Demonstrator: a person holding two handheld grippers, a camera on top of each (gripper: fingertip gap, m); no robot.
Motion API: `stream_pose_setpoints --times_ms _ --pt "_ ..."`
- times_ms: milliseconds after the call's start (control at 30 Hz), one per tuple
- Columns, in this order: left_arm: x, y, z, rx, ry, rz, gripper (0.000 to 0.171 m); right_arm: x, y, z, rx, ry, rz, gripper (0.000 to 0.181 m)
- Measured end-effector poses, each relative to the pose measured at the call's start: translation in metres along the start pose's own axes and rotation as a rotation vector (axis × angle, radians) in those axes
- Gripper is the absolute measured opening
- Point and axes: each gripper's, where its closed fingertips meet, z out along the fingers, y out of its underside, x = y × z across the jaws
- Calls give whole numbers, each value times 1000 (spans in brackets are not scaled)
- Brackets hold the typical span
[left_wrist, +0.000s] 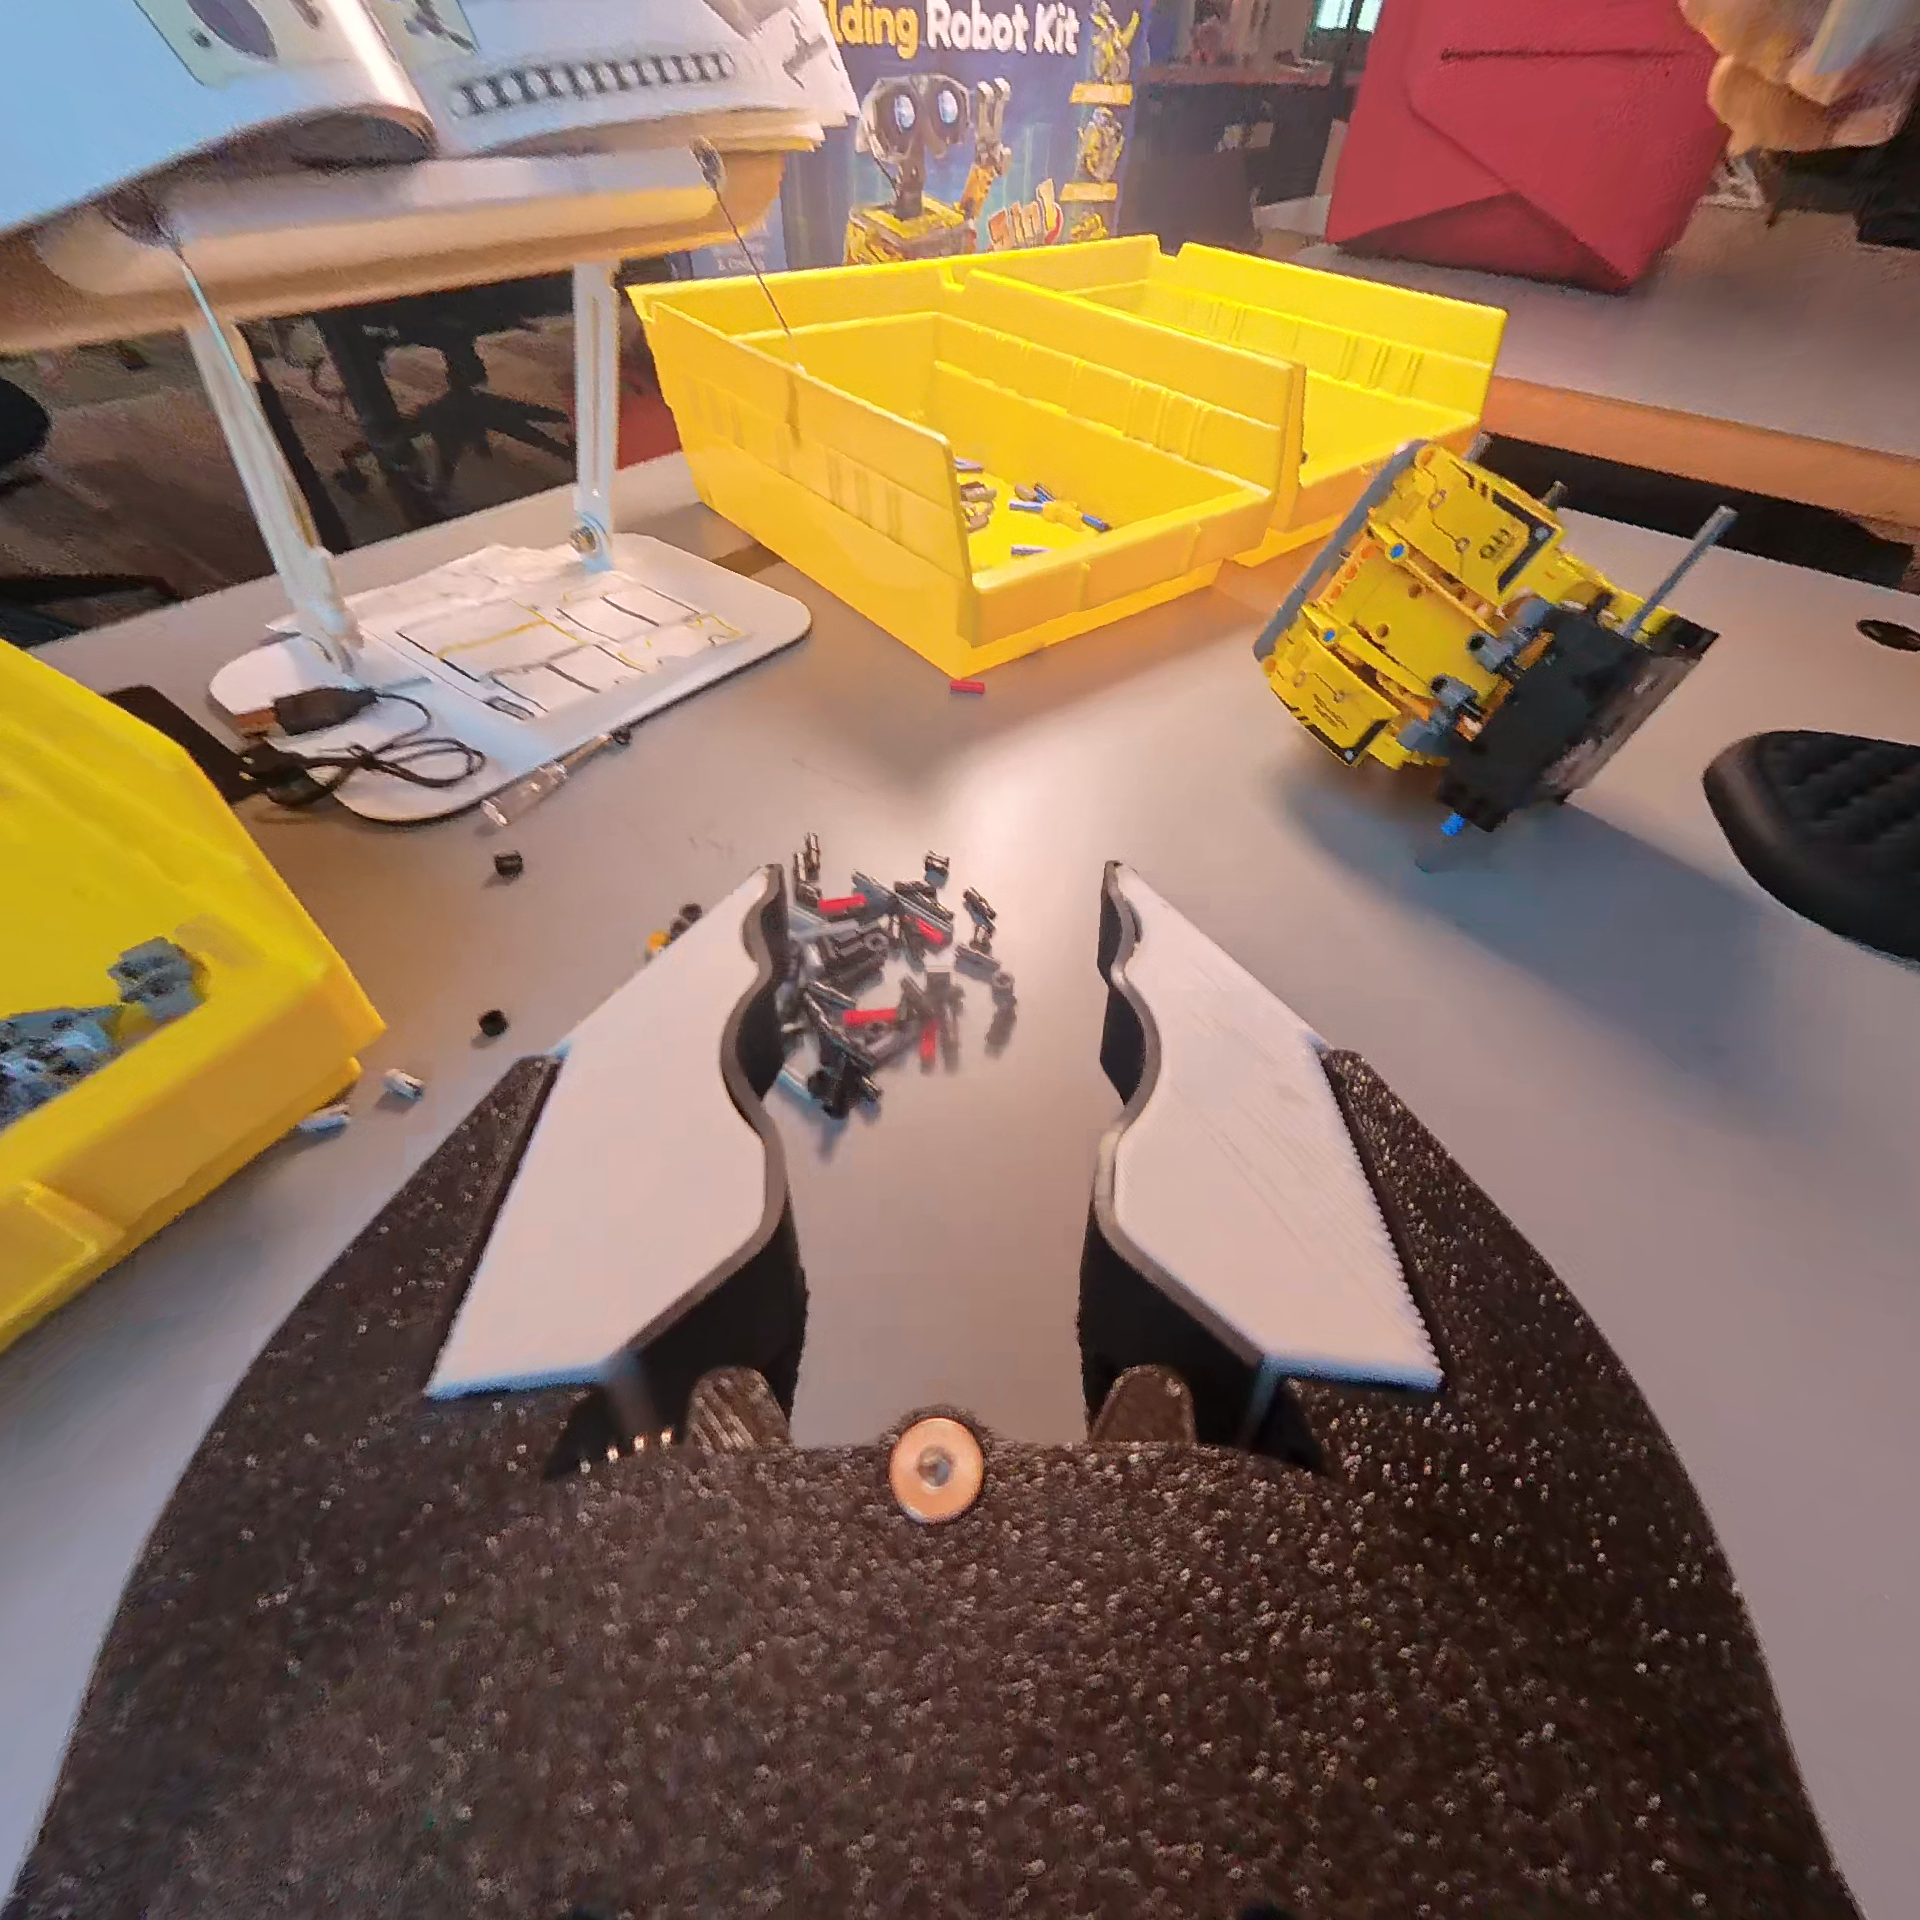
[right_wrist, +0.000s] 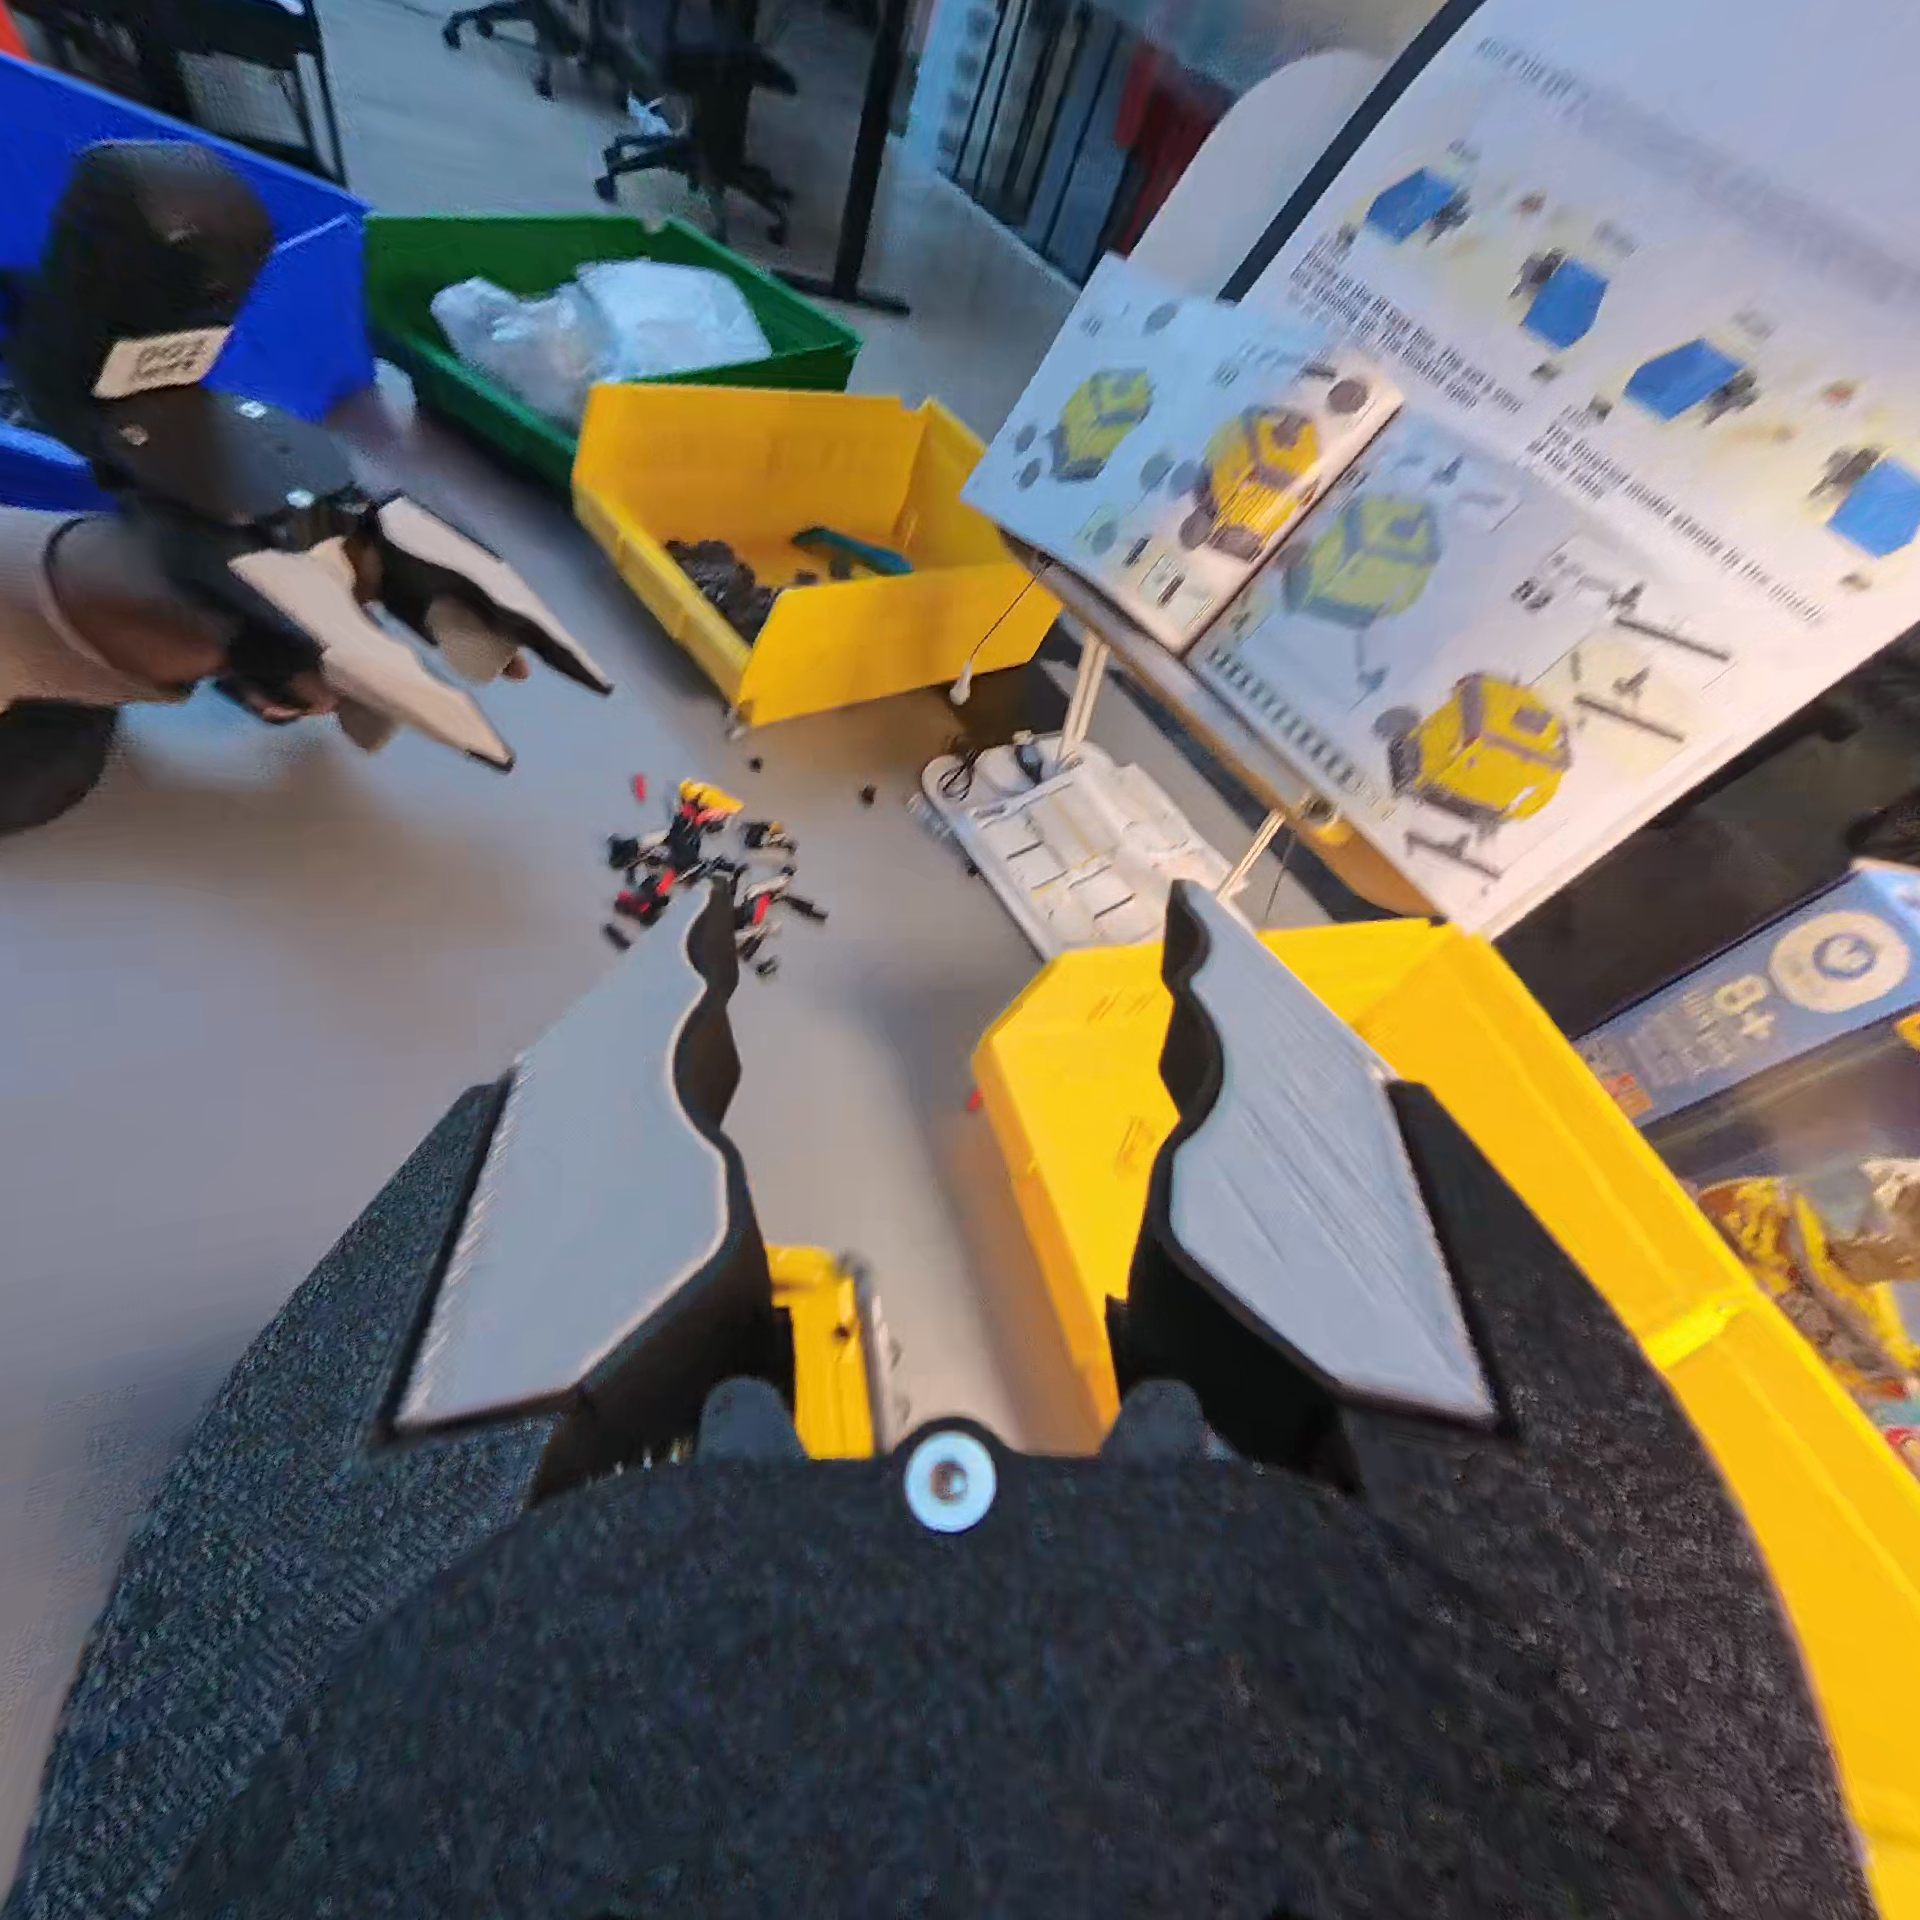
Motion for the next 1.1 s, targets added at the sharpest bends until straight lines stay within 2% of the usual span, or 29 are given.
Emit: stream_pose_setpoints --times_ms 100,200,333,400,467,533,667,800,867,1100 --pt "-12 -17 1 45 -47 14 60 28 -34 59 40 64 -11 78" --pt "-19 -21 -1 71 -99 40 59 50 -58 131 41 108 -5 80" --pt "-20 -8 -5 45 -127 49 58 80 -68 225 -46 227 -70 97" --pt "-19 -5 -8 40 -134 49 58 94 -70 259 -82 302 -109 104" --pt "-20 -3 -12 37 -143 50 58 106 -68 282 -125 368 -155 103" --pt "-23 -1 -16 39 -153 47 58 115 -63 291 -156 422 -183 91" --pt "-31 -1 -21 54 -156 5 56 126 -62 280 -130 447 -188 58" --pt "-35 -1 -14 49 -140 -27 56 136 -51 265 -151 424 -148 43" --pt "-33 -3 -10 47 -136 -21 56 140 -50 259 -140 425 -119 28" --pt "-31 -11 -11 48 -143 17 56 141 -46 244 -84 318 -1 20"
